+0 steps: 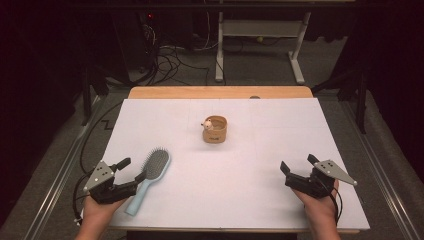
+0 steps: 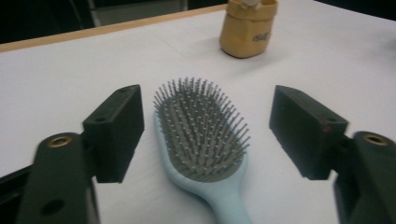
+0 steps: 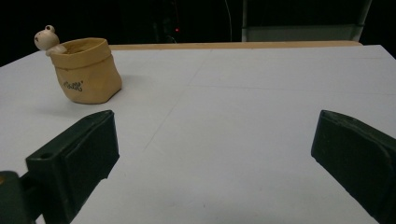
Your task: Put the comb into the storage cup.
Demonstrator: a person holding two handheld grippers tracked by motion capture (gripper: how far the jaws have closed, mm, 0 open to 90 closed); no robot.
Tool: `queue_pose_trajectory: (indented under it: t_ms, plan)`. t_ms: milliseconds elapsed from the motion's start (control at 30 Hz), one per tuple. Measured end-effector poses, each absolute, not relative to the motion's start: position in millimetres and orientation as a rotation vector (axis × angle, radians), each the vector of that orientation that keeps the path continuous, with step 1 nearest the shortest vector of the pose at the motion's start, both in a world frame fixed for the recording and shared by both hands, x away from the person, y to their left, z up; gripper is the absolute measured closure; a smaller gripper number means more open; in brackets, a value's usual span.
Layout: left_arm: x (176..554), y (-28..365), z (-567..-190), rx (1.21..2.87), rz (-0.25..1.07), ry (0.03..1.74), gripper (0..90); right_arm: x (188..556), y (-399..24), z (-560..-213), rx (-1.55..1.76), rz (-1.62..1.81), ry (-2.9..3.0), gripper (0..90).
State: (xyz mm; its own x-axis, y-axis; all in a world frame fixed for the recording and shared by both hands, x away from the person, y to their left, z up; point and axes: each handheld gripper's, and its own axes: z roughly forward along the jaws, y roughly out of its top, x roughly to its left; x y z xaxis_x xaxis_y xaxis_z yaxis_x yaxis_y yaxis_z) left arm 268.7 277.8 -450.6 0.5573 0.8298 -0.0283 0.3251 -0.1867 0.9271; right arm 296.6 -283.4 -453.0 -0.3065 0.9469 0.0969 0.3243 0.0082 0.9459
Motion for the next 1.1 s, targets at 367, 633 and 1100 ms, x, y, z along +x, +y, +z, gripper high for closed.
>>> queue_pose_trajectory:
  t_ms: [367, 633, 1100]
  plan:
    - [275, 281, -457, 1.739, 0.55, 1.025, 7.6, 296, -281, -453, 1.307, 1.306, 1.687, 1.4]
    - [283, 280, -459, 1.791, 0.482, 1.035, 0.0, 295, -277, -452, 1.255, 1.317, 1.706, 0.2]
    - [283, 277, -455, 1.794, 0.503, 1.039, 0.0, 294, -272, -453, 1.212, 1.264, 1.768, 0.2]
